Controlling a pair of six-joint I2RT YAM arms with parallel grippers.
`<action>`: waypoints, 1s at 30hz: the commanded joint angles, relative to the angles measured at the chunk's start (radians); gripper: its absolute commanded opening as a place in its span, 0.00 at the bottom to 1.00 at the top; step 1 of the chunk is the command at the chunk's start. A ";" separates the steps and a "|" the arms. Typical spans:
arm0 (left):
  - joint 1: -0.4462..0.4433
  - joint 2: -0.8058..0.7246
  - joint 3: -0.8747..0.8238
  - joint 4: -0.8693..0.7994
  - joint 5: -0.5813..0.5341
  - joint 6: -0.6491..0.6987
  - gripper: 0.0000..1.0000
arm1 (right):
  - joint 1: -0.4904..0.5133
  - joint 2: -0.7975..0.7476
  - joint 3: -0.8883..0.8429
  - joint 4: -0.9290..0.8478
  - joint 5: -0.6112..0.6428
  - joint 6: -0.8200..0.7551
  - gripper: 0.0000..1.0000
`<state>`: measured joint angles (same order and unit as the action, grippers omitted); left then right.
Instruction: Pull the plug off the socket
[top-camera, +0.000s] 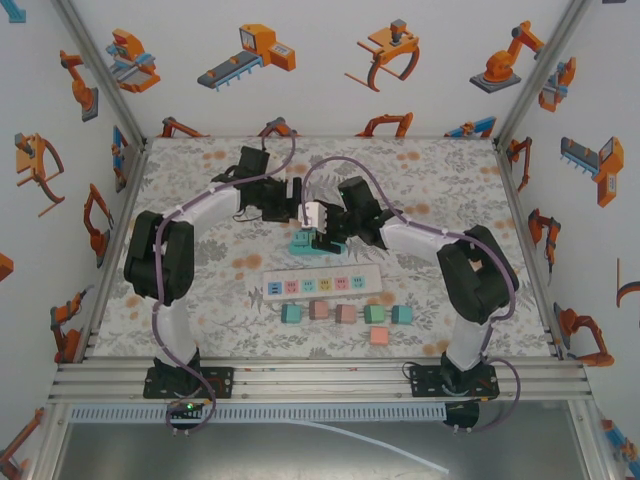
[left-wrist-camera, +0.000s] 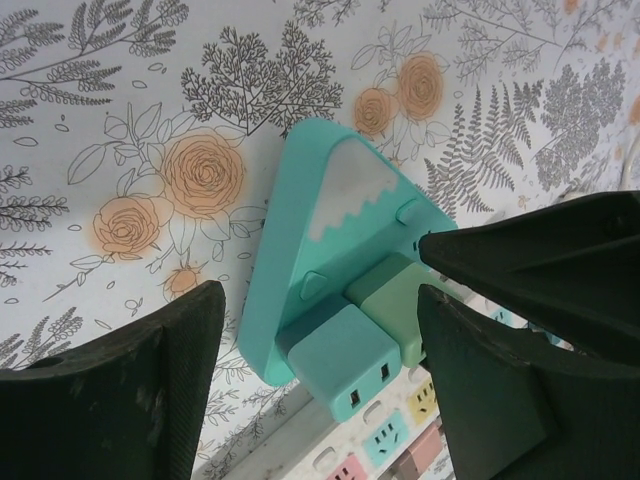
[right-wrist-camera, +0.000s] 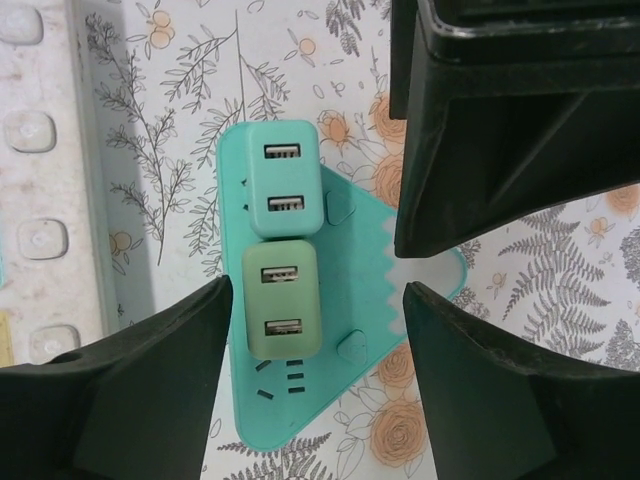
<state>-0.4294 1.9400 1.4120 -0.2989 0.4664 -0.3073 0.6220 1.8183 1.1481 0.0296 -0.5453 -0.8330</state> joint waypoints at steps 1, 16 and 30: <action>0.008 0.032 0.033 -0.014 0.024 -0.025 0.70 | -0.006 0.016 0.031 -0.056 -0.030 -0.047 0.59; 0.008 0.130 0.078 -0.066 0.012 0.022 0.59 | -0.005 0.042 0.058 -0.103 -0.034 -0.079 0.40; -0.006 0.189 0.099 -0.102 0.005 0.074 0.58 | -0.004 0.053 0.084 -0.112 -0.055 -0.098 0.29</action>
<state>-0.4297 2.0903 1.4933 -0.3672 0.4801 -0.2733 0.6209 1.8526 1.1877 -0.0746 -0.5617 -0.9115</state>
